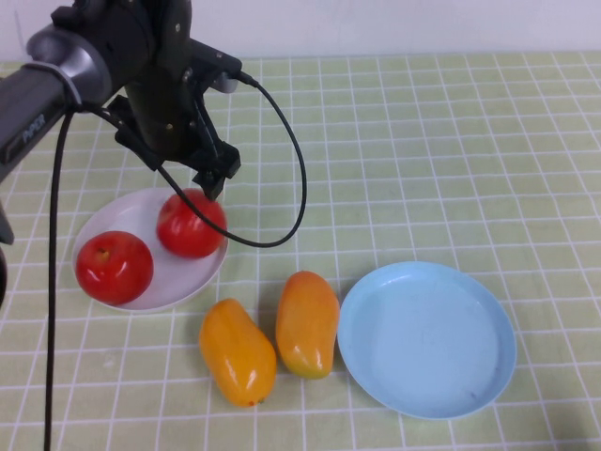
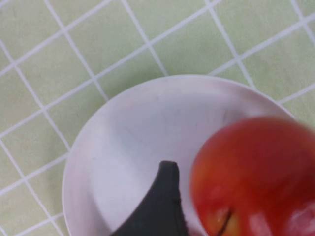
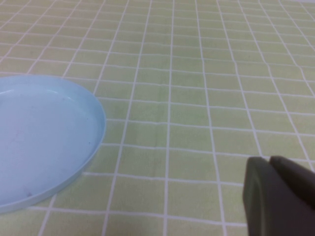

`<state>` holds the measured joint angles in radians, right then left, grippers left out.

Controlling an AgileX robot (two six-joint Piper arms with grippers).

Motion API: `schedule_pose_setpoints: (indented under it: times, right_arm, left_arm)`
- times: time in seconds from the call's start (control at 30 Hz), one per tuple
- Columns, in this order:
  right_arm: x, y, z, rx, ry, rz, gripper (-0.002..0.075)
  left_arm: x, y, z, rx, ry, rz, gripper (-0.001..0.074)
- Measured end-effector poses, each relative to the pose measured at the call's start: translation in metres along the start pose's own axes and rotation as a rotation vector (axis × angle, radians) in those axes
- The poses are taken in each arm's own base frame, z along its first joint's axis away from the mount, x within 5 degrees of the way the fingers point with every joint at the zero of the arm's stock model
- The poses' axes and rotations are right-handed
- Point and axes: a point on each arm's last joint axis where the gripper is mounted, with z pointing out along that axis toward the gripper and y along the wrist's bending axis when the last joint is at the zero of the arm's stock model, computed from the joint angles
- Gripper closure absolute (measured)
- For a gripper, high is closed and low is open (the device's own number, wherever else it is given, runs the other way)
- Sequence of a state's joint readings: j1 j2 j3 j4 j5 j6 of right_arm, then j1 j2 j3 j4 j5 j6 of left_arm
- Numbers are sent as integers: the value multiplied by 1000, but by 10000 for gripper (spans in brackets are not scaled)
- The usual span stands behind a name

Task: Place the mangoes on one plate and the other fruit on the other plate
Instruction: Put another type of fruit in the right plate

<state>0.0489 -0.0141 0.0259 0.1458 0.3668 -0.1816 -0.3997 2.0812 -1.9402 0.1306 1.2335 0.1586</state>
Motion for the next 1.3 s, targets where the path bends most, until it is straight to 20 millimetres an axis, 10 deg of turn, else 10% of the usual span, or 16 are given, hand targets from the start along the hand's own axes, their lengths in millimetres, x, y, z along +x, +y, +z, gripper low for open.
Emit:
schedule_pose_setpoints:
  times: [0.33, 0.57, 0.77, 1.03, 1.3]
  right_arm:
    - [0, 0, 0, 0, 0, 0, 741]
    - [0, 0, 0, 0, 0, 0, 742]
    - [0, 0, 0, 0, 0, 0, 741]
    - [0, 0, 0, 0, 0, 0, 741]
    - [0, 0, 0, 0, 0, 0, 741]
  left_arm:
    - [0, 1, -1, -5, -1, -21, 96]
    - [3, 5, -28, -29, -56, -36, 604]
    - [13, 8, -72, -42, -141, -86, 720]
    - [90, -14, -143, 14, -320, -99, 731]
    - [199, -36, -153, 15, -597, -131, 731]
